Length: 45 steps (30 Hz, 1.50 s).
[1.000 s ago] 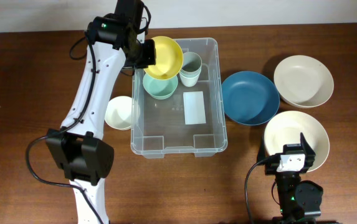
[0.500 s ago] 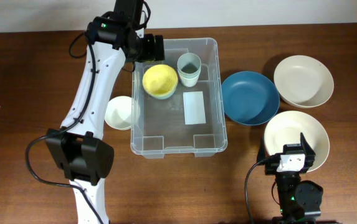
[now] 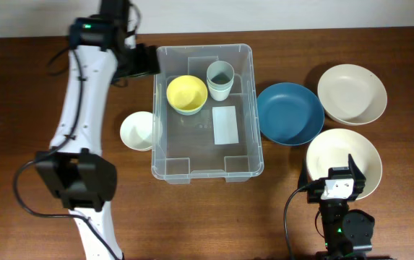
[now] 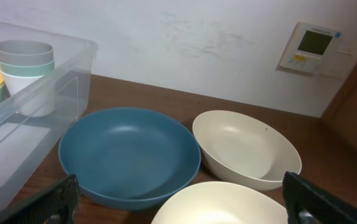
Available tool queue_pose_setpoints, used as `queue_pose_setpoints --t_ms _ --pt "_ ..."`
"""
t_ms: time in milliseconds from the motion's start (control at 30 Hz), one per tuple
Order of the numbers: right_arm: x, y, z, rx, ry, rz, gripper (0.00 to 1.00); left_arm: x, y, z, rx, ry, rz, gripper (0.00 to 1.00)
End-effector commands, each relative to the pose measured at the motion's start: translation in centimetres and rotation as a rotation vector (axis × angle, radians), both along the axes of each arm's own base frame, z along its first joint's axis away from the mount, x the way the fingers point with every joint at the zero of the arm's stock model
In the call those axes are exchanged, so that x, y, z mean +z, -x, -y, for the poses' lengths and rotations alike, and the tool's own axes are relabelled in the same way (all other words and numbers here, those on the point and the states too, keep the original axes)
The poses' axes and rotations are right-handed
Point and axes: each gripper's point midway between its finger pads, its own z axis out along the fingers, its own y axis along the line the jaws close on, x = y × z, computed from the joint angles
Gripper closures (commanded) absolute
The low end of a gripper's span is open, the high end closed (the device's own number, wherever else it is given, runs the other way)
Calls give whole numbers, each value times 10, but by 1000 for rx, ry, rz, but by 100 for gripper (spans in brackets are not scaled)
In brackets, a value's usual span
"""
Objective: Pack container
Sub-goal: 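Withdraw the left gripper and pinch the white bowl's rim, then carry the white bowl over and drop it onto the yellow bowl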
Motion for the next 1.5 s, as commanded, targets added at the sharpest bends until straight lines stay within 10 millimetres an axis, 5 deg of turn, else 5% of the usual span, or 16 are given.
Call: queue_pose_setpoints --t_ms 0,267,600,800,867,933,1033,1167,1267,1467 --pt "-3 0 4 -23 -3 -5 1 -3 14 -37 59 -22 -60 1" --pt "-3 0 4 -23 -3 -5 1 -28 32 -56 11 -37 -159 7" --pt "-3 0 5 -24 -3 -5 1 -131 65 -48 4 17 -333 10" --pt "-3 0 4 -23 -3 -5 1 -166 77 -51 14 20 -354 11" --pt "-3 0 4 -23 -3 -4 1 -171 79 -53 15 15 -356 36" --pt "-3 0 4 -23 -3 -5 1 -172 79 -57 20 -8 -356 69" --pt "-3 0 4 -23 -3 -5 1 -173 77 -64 25 -44 -347 98" --pt "-3 0 4 -23 -3 -5 1 -172 76 -74 48 -54 -342 99" --pt "-3 0 4 -23 -3 -5 1 -163 74 -104 103 -107 -335 99" --pt "-3 0 4 -23 -3 -5 1 -100 55 -162 274 -53 -244 99"
